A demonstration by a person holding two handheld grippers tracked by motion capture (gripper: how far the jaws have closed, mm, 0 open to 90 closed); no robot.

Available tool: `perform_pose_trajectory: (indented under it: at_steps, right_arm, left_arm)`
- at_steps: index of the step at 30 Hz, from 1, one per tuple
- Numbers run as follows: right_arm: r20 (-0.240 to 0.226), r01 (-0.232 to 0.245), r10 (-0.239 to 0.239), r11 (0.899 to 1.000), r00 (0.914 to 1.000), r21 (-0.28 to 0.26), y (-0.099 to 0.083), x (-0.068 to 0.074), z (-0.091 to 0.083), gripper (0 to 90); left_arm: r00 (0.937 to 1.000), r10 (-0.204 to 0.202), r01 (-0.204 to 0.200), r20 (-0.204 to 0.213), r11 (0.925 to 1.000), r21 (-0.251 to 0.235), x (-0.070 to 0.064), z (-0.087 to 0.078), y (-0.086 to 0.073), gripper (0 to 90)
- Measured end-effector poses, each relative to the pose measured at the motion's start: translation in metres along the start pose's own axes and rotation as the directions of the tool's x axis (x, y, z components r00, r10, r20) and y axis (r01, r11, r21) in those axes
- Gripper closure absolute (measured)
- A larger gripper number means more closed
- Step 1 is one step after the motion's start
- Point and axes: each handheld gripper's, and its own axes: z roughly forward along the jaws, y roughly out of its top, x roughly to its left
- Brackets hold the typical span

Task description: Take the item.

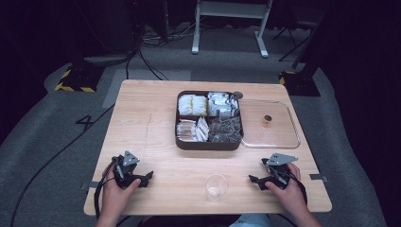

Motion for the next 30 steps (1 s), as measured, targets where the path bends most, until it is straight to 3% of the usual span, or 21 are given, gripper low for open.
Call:
perform_pose_trajectory:
  at_steps: [22, 30]
  right_arm:
    - [-0.001, 0.001, -0.001, 1.0, 1.0, 0.0, -0.0001, 0.0002, -0.0001, 8.2]
    - [-0.003, 0.003, -0.003, 1.0, 1.0, -0.001, -0.0002, 0.001, -0.0002, 8.2]
  left_arm:
    - [1.0, -0.005, 0.005, -0.008, 1.0, 0.003, -0.0008, -0.0004, -0.0001, 3.6]
    - [0.9995, -0.026, 0.026, -0.015, 0.9997, -0.002, -0.0011, -0.0017, -0.0007, 5.8]
